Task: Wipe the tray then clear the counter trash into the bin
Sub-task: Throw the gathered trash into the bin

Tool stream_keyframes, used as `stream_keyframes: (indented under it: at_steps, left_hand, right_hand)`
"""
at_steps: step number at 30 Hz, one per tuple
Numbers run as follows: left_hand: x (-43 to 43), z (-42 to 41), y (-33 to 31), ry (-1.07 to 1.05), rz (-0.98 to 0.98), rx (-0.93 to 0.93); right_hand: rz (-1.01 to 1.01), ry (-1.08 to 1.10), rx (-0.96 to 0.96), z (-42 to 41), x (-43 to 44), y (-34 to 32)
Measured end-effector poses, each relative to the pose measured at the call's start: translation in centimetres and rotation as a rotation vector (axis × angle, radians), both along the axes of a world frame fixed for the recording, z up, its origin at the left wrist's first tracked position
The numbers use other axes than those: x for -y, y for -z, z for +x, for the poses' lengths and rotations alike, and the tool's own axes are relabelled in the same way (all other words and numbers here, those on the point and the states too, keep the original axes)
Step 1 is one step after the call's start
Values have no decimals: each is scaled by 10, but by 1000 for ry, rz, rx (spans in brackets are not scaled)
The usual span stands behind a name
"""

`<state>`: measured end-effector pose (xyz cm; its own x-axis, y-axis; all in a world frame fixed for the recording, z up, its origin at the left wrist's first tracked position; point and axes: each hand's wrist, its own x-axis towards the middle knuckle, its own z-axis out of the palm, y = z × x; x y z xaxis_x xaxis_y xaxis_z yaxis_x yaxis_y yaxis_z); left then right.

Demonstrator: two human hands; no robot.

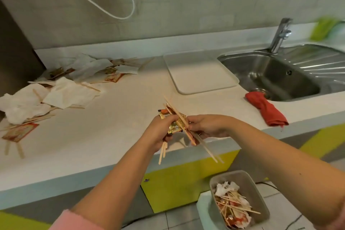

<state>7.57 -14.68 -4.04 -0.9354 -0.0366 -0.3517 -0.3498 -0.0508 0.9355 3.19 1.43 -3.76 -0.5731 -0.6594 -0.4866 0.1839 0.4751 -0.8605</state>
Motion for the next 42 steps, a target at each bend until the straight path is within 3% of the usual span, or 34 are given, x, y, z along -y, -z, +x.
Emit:
stream_keyframes:
  at_steps: [6,13,19,29,33,37,42]
  left_hand:
    - [-108,36,35,174,-110,39]
    - [-187,69,102,276,-58,213]
    - [-218,92,171,278,-137,417]
    - [-236,88,244,148,26,850]
    - [-244,72,255,122,31,875]
    - [-248,58,252,113,103,846]
    - [-243,46,240,87,239,833]
  right_hand:
    - [120,-172,98,25,-121,37]
    - [275,-230,224,64,-201,91]
    - [381,-22,416,95,-232,156]
    - [660,314,338,110,-232,223]
    - [652,407,327,98,-227,231]
    - [514,521,380,86,-223,232]
    - [545,435,310,78,-221,232]
